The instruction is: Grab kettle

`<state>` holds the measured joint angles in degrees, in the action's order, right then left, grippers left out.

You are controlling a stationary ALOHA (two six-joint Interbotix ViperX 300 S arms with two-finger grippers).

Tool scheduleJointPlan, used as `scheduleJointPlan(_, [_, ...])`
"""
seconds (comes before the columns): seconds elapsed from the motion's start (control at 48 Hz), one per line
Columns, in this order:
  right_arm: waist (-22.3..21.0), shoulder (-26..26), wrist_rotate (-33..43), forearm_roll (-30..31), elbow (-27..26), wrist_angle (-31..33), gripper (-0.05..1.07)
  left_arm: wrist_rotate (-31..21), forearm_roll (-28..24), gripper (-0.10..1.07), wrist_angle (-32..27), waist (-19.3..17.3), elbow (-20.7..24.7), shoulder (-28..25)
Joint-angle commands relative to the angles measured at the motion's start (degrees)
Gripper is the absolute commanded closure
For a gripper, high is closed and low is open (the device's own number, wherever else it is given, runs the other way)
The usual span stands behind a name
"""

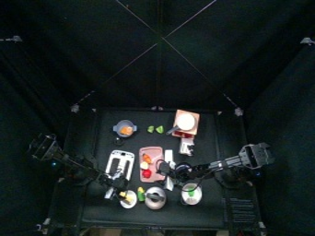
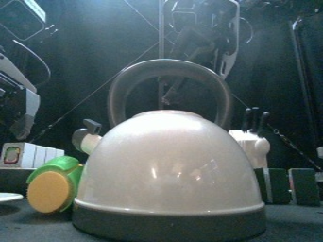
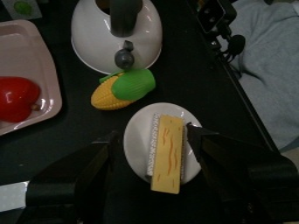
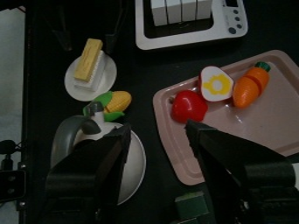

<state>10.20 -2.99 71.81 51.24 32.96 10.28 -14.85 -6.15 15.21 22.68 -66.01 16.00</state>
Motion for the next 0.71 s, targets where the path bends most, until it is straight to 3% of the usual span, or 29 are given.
scheduleJointPlan(0.0, [0.53,-0.88,0.18,-1.41,-1.49,-0.26,0.15,-0.09,0.00,0.02,0.09,-1.32,1.23,0.53])
scheduleJointPlan(0.229, [2.90,-0.97,0.18,-11.78,-2.55,1.32,0.15,-0.09,0.44,0.02,-0.70,-4.22,3.08,2.02])
scheduleJointPlan(0.438, [3.96,-0.35,-0.18,-23.64,-6.24,13.71,0.16,-0.18,5.80,0.02,-9.32,-7.91,7.03,4.75])
scheduleJointPlan(0.562, [5.71,0.79,-0.62,-23.38,-8.96,18.90,0.16,-0.09,5.54,0.02,-17.75,-10.02,9.84,6.33])
scheduleJointPlan(0.688, [8.61,1.76,-0.53,-19.60,-10.99,20.48,0.16,-0.09,1.76,0.02,-23.03,-10.90,10.72,8.35])
